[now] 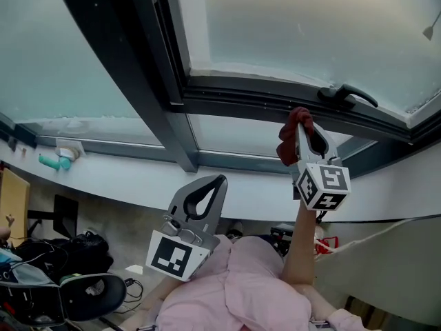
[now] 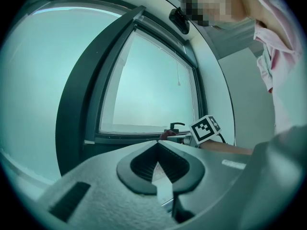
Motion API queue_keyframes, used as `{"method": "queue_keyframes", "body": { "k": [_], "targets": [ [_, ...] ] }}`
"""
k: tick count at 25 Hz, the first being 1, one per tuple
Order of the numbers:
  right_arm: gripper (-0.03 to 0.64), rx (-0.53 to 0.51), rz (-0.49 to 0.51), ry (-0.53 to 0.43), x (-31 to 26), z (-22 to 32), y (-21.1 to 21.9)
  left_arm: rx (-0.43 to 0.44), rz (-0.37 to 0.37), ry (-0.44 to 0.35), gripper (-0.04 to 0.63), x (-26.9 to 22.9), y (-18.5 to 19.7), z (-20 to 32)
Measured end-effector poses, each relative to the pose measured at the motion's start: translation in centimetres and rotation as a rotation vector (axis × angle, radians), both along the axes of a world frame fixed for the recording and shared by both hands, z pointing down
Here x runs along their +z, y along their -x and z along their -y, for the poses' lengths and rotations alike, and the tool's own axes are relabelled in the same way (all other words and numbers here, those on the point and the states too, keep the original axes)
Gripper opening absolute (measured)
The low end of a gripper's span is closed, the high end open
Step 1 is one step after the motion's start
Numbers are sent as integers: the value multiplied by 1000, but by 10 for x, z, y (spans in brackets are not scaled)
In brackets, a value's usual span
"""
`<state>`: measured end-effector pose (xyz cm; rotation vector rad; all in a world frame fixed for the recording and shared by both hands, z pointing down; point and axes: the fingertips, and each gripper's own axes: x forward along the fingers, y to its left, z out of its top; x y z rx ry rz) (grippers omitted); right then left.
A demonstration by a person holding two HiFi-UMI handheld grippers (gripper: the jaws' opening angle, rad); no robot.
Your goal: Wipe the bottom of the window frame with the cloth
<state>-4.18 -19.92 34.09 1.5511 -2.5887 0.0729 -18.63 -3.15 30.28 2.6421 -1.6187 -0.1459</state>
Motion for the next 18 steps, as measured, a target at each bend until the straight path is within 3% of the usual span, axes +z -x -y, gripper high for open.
{"method": "queue_keyframes", "body": {
  "k": [8,18],
  "targets": [
    [60,-258,16,36,13,-38,166,-37,10,-2,-2,-3,71,-18],
    [60,-326,-37,95,46,-24,283,-97,62,40,-2,9,158,-35]
  ]
}}
